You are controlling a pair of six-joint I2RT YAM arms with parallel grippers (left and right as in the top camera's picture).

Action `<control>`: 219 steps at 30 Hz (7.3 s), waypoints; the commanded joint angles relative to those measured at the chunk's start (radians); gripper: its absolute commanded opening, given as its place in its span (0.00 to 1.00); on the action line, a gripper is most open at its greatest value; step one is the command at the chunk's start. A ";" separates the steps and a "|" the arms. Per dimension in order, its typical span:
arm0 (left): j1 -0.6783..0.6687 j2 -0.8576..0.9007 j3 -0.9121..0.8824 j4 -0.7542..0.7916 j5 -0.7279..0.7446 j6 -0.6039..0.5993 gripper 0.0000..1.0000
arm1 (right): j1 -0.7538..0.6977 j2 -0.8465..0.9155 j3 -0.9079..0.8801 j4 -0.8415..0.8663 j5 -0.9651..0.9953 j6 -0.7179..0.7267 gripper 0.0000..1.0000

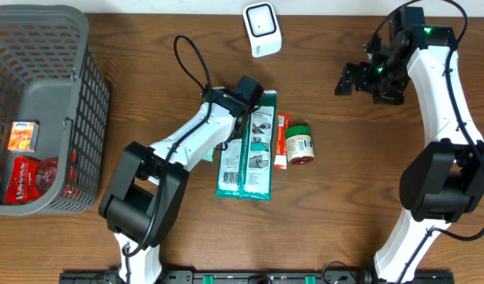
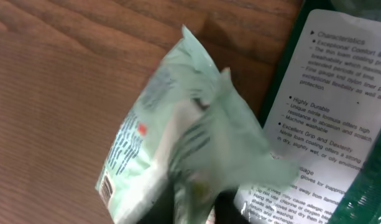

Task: Scan the item barcode
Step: 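Carry the pale green pack with the left gripper to the table, then lower the pale green pack left of the glove pack and release, then reach the left gripper into the basket and grasp the red sweets bag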

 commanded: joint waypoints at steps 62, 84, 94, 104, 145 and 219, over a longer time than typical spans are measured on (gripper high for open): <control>0.207 -0.111 0.034 -0.003 0.290 0.312 0.14 | -0.004 -0.002 0.016 0.000 -0.005 -0.002 0.99; 0.206 -0.099 -0.191 0.068 0.563 0.253 0.07 | -0.004 -0.002 0.016 0.000 -0.005 -0.002 0.99; 0.208 -0.225 -0.141 0.064 0.410 0.255 0.11 | -0.004 -0.002 0.016 0.000 -0.005 -0.002 0.99; 0.208 -0.226 -0.153 0.076 0.121 0.252 0.08 | -0.004 -0.002 0.016 0.000 -0.005 -0.002 0.99; 0.262 -0.344 0.182 -0.074 0.172 0.395 0.46 | -0.005 -0.002 0.016 0.000 -0.005 -0.002 0.99; 1.113 -0.085 0.185 -0.219 0.090 -0.156 0.75 | -0.002 -0.002 0.016 0.000 -0.005 -0.002 0.99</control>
